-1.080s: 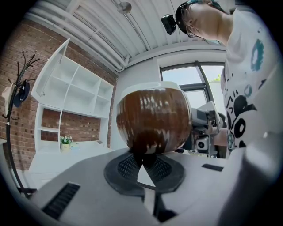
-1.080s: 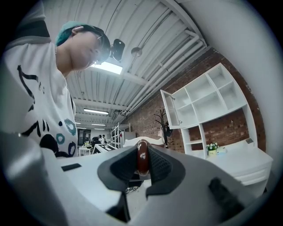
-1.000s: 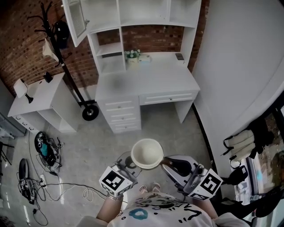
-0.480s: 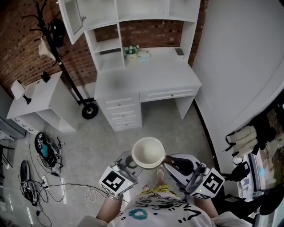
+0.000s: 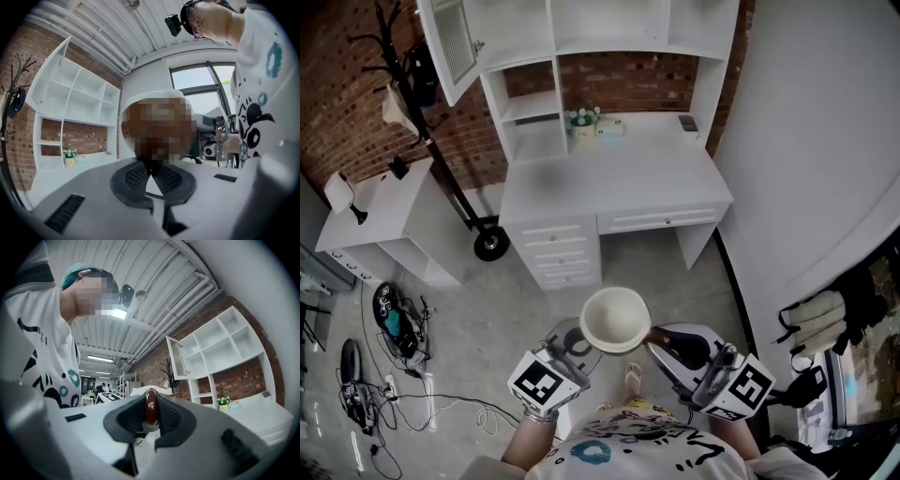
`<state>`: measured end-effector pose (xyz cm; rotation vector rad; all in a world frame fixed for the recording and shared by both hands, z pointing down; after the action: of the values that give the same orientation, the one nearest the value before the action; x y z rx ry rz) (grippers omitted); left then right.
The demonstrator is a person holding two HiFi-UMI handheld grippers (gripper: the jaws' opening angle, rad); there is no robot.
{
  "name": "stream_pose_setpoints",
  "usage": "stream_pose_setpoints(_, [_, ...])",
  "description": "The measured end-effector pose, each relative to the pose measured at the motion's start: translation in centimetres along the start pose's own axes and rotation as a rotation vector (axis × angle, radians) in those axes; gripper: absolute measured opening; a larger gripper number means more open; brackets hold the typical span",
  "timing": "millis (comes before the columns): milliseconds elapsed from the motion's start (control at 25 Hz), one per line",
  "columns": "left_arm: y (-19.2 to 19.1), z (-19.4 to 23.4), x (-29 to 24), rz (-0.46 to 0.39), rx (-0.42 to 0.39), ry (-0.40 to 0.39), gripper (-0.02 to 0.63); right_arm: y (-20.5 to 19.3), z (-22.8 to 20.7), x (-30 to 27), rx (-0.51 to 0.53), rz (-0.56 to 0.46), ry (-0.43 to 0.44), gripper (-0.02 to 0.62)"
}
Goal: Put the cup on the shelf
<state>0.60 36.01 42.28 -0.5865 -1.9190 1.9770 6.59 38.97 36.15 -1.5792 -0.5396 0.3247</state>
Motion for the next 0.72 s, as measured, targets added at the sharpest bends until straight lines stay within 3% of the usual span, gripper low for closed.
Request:
stream_pose_setpoints(200, [1.1,3.4,-3.7,-0.007,-0.037,0.019,0.015,1.1,-4.8,-1.2,0.023,-0.008,0.024,0.066])
stream_pose_setpoints(720, [2.4,9.0,-10.9,-0.023,-0.038,0.073,0.015,2.3,-13.9,-2.9,0.036,-0.006,0.069,0.066])
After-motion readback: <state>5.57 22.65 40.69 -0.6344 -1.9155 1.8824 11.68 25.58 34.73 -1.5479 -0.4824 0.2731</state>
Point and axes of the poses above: the fingertips, and each gripper's own axes: x backward along the fingers, z to its left, y out of its top, the point moved 1 cm from there along x, backward along the fingers, and after that the axes turned 10 degrees about -y, right-handed, at the moved point
